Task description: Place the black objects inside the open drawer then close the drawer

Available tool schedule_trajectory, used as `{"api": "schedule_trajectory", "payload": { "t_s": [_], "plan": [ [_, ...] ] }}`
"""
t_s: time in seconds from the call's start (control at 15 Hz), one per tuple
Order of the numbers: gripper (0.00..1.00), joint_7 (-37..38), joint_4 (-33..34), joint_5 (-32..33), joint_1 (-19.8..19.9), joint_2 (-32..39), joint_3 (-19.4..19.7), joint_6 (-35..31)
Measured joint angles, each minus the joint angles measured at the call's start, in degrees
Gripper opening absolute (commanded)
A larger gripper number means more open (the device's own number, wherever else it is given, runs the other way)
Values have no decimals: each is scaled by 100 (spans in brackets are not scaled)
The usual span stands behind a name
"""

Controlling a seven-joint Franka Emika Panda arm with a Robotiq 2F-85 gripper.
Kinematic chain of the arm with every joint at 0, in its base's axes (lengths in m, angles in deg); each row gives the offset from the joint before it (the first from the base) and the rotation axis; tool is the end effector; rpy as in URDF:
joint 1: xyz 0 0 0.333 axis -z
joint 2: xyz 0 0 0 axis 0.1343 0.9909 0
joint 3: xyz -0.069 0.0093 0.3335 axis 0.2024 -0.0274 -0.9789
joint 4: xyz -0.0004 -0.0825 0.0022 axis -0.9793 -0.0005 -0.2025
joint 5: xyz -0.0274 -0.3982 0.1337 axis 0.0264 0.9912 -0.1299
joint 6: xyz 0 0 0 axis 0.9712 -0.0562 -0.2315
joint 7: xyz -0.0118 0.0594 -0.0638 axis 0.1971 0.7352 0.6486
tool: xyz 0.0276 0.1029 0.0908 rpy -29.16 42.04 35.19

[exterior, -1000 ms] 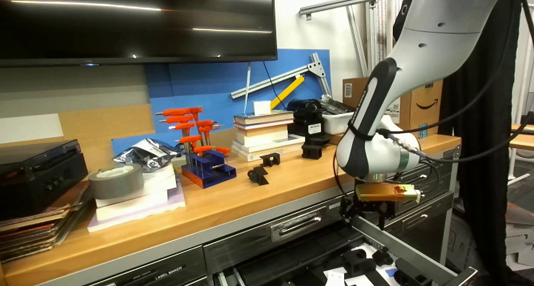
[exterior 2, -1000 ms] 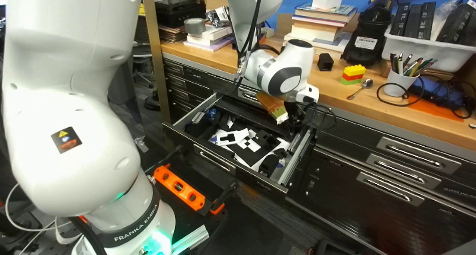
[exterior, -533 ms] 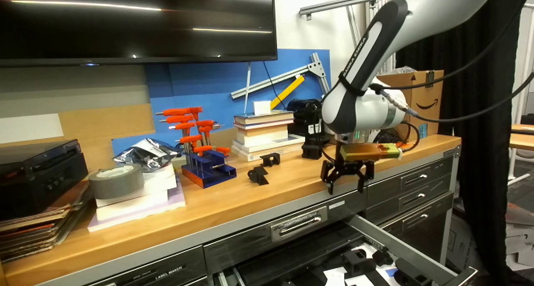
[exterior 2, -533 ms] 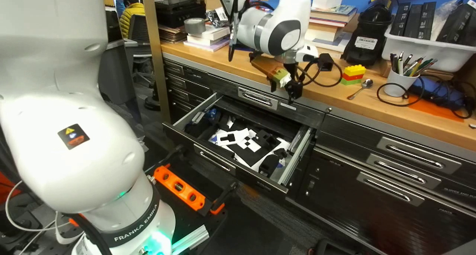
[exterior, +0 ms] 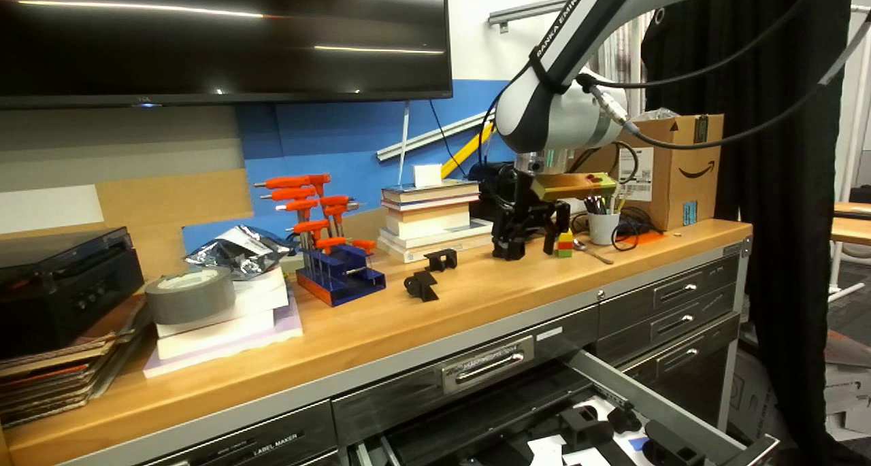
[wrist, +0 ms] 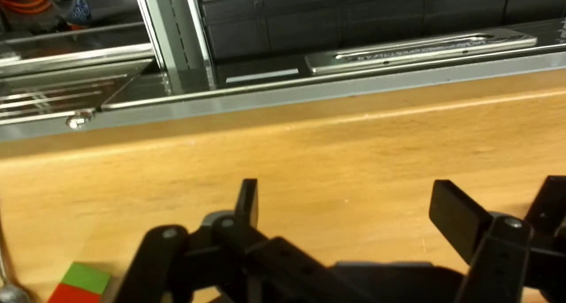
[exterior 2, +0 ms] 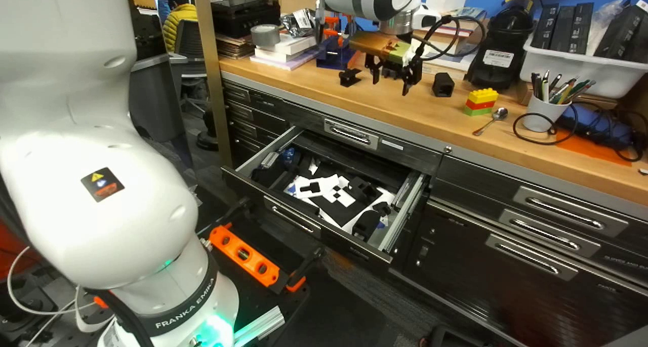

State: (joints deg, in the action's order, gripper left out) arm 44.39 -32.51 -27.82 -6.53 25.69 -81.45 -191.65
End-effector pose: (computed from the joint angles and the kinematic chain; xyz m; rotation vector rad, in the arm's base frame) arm 0.6442 -0.0232 0.3204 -3.1047 0.0608 -0.3222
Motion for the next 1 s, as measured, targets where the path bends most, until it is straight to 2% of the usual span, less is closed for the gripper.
{"api": "schedule_trajectory", "payload": {
  "t_s": [0.6, 1.0],
  "plan": [
    [100, -2138, 1653, 21, 259, 1213, -154, 160],
    [100, -2305, 3105, 545, 301, 2127, -154, 394]
  ]
}}
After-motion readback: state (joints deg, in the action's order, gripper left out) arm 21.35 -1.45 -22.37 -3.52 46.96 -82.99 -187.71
